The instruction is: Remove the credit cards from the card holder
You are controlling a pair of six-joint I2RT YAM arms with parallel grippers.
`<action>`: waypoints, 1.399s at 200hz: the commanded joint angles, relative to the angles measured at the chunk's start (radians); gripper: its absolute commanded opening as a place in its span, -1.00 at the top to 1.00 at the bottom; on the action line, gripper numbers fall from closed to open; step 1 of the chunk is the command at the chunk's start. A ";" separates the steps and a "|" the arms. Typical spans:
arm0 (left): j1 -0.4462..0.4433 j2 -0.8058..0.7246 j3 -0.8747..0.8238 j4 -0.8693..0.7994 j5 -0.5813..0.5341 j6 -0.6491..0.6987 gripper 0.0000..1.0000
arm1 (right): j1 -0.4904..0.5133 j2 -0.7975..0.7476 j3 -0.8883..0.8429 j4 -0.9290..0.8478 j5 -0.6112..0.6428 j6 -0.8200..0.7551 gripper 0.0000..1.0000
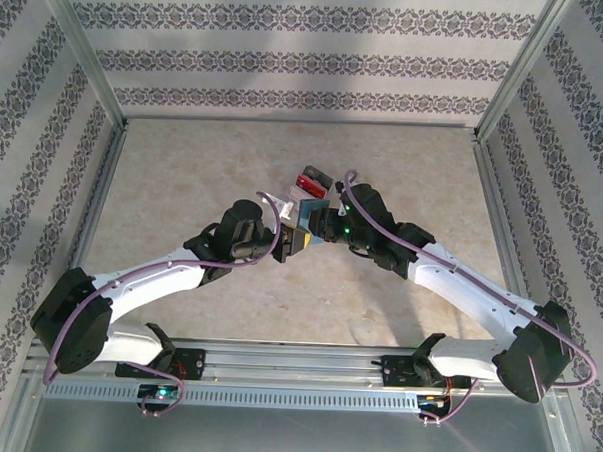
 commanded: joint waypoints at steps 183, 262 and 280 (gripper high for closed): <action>-0.021 -0.020 0.031 0.151 0.038 -0.018 1.00 | -0.015 0.062 -0.037 -0.003 0.019 -0.011 0.35; -0.021 -0.023 0.041 0.175 0.018 -0.019 1.00 | -0.049 0.037 -0.082 0.005 -0.003 0.001 0.49; -0.021 -0.022 0.045 0.180 0.020 -0.020 1.00 | -0.050 0.038 -0.084 0.005 -0.003 -0.002 0.54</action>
